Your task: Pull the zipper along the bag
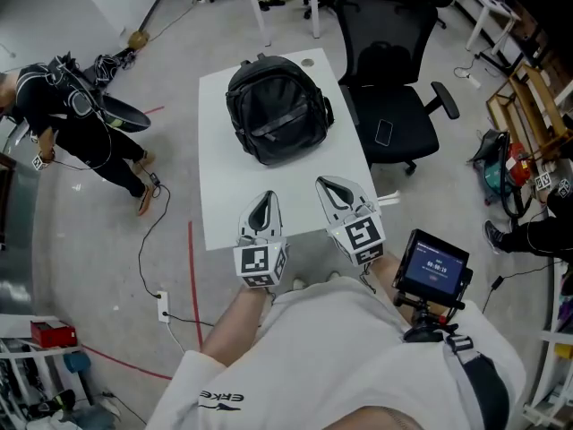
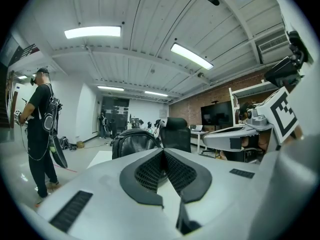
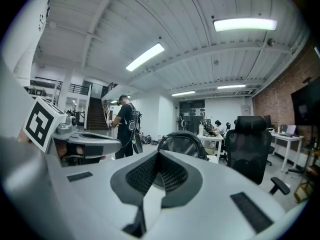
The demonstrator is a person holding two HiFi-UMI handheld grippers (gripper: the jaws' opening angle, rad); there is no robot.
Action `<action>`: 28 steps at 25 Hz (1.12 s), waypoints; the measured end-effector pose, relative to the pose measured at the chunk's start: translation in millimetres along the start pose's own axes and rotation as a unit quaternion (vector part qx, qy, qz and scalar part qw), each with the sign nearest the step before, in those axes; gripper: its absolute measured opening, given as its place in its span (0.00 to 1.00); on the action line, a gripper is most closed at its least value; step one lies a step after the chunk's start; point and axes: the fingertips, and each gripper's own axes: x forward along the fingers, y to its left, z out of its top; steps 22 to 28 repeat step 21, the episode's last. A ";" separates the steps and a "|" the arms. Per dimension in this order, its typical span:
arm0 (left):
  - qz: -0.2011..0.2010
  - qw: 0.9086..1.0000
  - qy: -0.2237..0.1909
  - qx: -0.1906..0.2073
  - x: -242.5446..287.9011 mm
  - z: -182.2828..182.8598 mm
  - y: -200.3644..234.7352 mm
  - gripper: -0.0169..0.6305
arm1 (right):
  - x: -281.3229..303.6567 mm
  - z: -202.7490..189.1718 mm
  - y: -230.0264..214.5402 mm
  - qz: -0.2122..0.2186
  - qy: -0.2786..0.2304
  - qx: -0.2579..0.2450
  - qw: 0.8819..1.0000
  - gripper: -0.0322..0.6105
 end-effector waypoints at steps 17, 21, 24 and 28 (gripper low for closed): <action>0.004 1.000 -0.004 -0.006 9.3 -7.2 4.7 0.03 | 1.4 8.2 -0.1 -0.006 -0.006 -0.012 1.000 0.05; 0.006 1.000 -0.006 -0.009 13.1 -9.9 7.1 0.03 | 3.4 3.4 -2.9 -0.003 -0.005 -0.012 1.000 0.05; 0.006 1.000 -0.006 -0.009 13.1 -9.9 7.1 0.03 | 3.4 3.4 -2.9 -0.003 -0.005 -0.012 1.000 0.05; 0.006 1.000 -0.006 -0.009 13.1 -9.9 7.1 0.03 | 3.4 3.4 -2.9 -0.003 -0.005 -0.012 1.000 0.05</action>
